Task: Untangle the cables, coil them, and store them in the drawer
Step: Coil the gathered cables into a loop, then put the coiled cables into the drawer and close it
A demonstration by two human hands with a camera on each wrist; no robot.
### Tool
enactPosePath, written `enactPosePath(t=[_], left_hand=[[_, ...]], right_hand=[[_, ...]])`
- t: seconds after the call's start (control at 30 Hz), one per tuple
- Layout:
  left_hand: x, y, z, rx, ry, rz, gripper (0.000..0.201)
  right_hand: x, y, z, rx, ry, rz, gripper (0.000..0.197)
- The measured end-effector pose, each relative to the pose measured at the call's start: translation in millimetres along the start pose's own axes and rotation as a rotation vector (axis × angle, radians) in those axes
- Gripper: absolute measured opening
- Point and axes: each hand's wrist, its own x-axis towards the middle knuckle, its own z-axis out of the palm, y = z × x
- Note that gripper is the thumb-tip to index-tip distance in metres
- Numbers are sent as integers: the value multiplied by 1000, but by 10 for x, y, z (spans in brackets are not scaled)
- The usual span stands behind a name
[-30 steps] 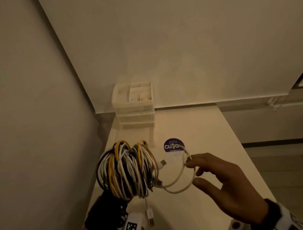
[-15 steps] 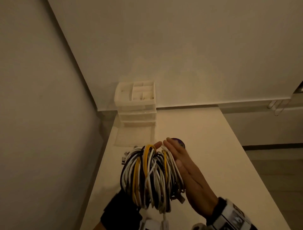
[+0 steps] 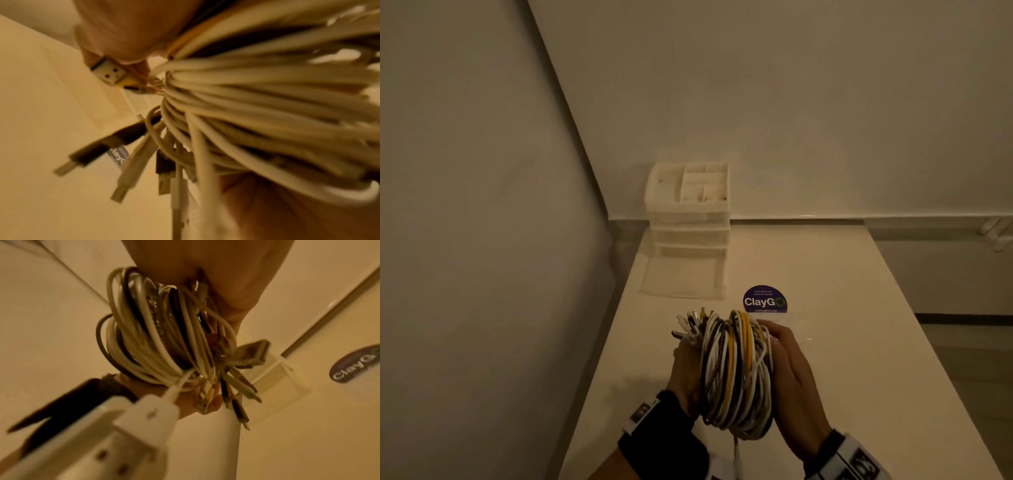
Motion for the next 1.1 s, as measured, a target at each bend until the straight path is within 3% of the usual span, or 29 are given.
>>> enactPosePath(t=[0.1, 0.2, 0.27, 0.33, 0.4, 0.47, 0.5, 0.6, 0.73, 0.83, 0.9, 0.97, 1.1], left_hand=[[125, 3, -126, -202, -78, -89, 67], [204, -36, -293, -151, -54, -89, 78], [221, -14, -326, -122, -54, -95, 74], [249, 11, -377, -65, 6, -98, 52], [313, -25, -439, 338, 110, 97, 22], [471, -101, -516, 831, 182, 253, 14], [507, -110, -527, 967, 235, 288, 16], [557, -124, -488, 1099, 206, 323, 26], [580, -81, -403, 1381, 173, 376, 31], [602, 55, -335, 1409, 12, 263, 35], [652, 168, -381, 1296, -143, 153, 47], [688, 231, -442, 1101, -258, 140, 59], [703, 213, -527, 918, -302, 164, 50]], right_hand=[[41, 70, 63, -2, -32, 75, 25], [88, 54, 107, -64, -108, 125, 40], [139, 42, 113, -7, -209, 273, 55], [177, 66, 129, 16, -300, 368, 60], [220, 101, 153, -45, -347, 356, 72], [268, 119, 164, -87, -337, 338, 81], [291, 117, 161, -99, -345, 336, 77], [406, 138, 81, -67, -364, 450, 49], [556, 298, -55, 38, -394, 561, 51], [664, 371, -157, 87, -440, 582, 51], [757, 377, -241, 151, -456, 598, 51], [869, 419, -322, 211, -477, 628, 50], [1073, 446, -304, 196, -509, 660, 49]])
